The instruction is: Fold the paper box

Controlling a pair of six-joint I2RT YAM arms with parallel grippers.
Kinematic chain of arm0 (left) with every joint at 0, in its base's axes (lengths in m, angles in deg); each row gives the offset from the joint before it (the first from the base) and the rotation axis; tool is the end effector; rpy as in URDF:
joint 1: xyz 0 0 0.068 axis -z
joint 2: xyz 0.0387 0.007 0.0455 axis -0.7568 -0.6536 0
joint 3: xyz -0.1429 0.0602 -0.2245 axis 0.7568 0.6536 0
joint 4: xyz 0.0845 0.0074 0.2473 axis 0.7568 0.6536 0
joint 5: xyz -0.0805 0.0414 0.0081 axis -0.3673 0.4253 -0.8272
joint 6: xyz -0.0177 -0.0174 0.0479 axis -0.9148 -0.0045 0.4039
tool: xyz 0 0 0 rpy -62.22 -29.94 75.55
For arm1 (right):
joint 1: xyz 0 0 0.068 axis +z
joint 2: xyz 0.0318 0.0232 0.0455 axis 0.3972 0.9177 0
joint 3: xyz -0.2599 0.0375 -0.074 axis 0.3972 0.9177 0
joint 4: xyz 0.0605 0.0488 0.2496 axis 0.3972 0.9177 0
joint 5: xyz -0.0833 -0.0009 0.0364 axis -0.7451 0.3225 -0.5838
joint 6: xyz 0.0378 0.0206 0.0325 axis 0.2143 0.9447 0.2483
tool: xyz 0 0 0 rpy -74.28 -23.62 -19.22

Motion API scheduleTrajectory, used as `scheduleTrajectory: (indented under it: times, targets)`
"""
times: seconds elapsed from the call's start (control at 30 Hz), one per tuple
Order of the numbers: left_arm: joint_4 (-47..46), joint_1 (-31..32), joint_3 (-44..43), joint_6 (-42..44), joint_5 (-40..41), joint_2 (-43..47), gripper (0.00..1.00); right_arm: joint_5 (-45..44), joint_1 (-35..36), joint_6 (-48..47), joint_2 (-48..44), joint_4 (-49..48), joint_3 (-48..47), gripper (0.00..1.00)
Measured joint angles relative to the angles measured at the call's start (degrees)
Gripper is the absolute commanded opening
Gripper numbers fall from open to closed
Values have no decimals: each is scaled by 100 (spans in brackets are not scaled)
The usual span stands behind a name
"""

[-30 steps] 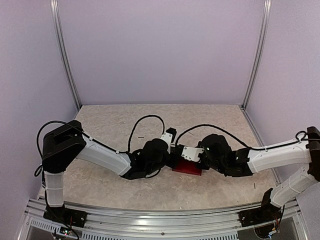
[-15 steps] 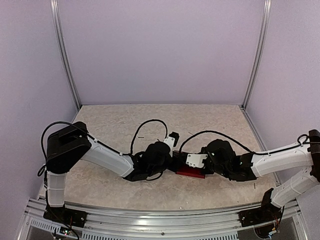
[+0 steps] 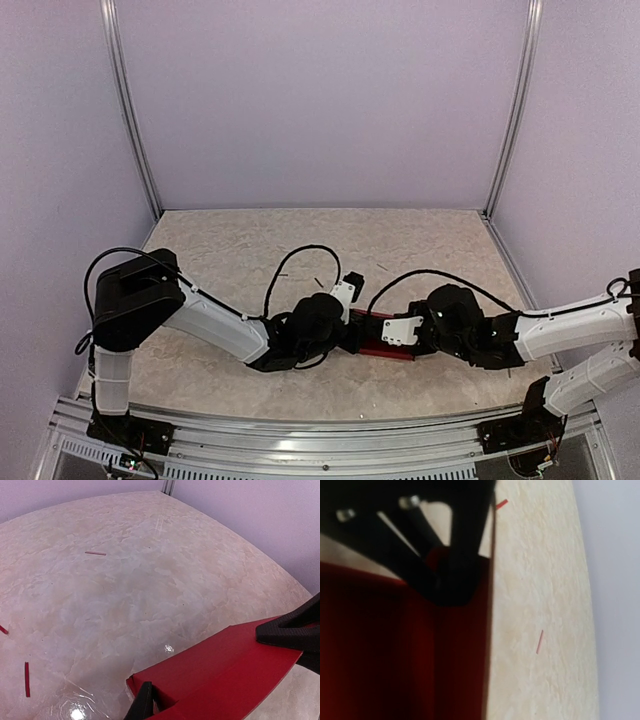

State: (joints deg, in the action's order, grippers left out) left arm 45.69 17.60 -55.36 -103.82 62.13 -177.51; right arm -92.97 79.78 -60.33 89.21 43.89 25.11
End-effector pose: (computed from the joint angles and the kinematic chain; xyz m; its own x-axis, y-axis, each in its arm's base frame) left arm 0.1804 -0.3927 0.1297 -0.4174 0.0852 -0.9047 0.6524 0.7212 -0.2330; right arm 0.1465 0.1975 0.1725 0.2531 -0.8683 -0.4267 -0.6325 0.1852 -0.7521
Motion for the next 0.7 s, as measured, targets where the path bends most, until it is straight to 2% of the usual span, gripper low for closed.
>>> scheduleTrajectory:
  times: [0.23,0.47,0.6,0.7]
  targets:
    - [92,98,-15,595,-28,0,21,175,-37,-400,-216,122,96,0]
    - [131,186,396,1036,-208,328,25,549,-37,-761,-350,127,168,0]
    - [170,188,435,1082,-299,376,22,597,-37,-796,-352,127,168,0]
    - [192,190,433,1073,-240,376,15,592,-37,-772,-350,127,168,0]
